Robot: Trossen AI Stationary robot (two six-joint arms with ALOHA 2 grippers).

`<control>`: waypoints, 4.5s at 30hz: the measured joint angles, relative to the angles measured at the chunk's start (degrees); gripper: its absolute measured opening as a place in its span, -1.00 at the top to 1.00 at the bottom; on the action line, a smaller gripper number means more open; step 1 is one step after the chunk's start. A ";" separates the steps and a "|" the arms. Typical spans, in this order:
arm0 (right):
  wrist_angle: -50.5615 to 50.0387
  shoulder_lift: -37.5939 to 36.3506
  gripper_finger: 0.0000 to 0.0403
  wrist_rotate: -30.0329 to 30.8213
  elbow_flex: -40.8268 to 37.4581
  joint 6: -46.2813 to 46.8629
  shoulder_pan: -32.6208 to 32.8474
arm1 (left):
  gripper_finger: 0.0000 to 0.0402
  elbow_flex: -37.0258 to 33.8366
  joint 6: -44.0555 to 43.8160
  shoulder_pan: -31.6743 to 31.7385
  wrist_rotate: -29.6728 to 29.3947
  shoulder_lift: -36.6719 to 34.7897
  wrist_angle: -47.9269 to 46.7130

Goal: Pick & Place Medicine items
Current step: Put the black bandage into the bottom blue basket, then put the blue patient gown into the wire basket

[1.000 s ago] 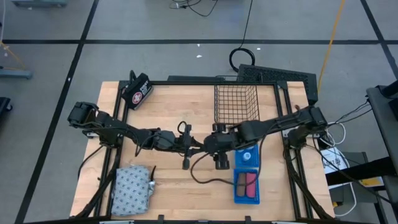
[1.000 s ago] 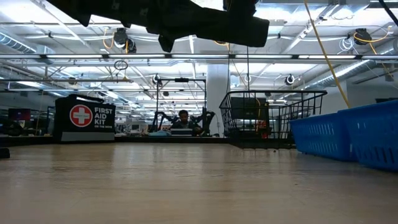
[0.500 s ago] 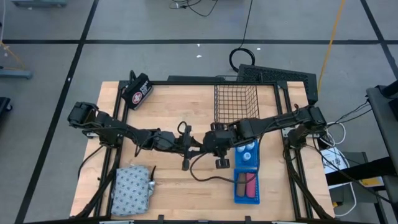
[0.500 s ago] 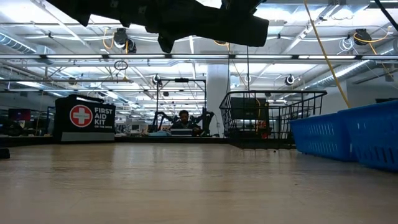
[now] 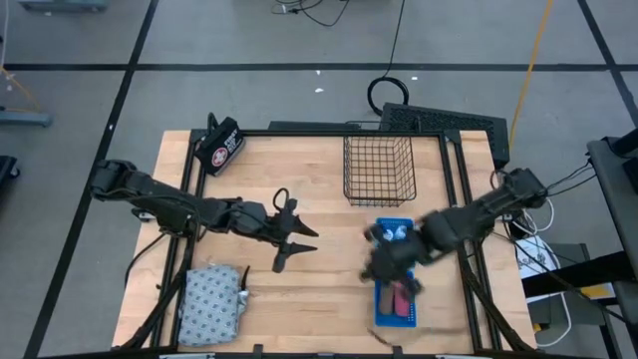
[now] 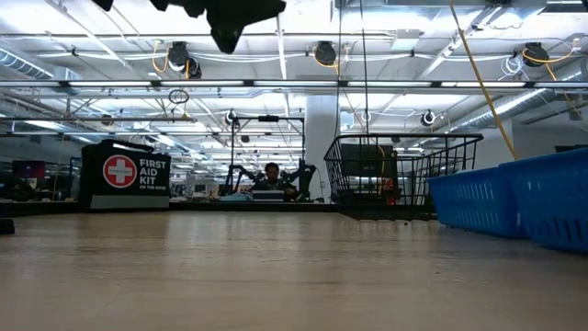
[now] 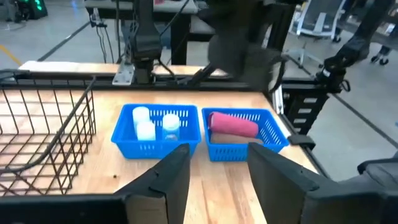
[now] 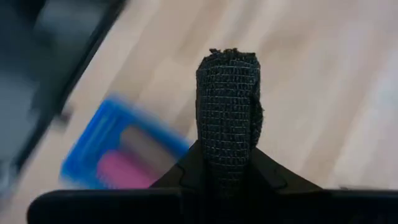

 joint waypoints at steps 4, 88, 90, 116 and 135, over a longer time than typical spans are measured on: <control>0.88 -4.10 0.76 -1.41 -7.97 -8.23 6.14 | 0.15 0.00 0.04 0.07 -0.02 0.12 -0.44; 96.53 -31.09 0.21 17.40 -66.40 -11.83 12.01 | 0.15 0.94 -82.56 -28.65 14.12 -3.67 -47.51; 99.24 -31.09 0.21 17.37 -67.79 -10.79 10.84 | 0.15 0.94 -90.58 -33.03 12.08 -3.56 -49.22; 101.84 -31.07 0.23 17.05 -69.88 -10.19 8.89 | 0.15 -13.73 -122.80 -40.59 -19.67 2.03 -42.29; 101.84 -31.07 0.23 17.11 -69.88 -7.92 8.63 | 0.15 -14.03 -74.36 -12.87 -37.09 2.30 -33.56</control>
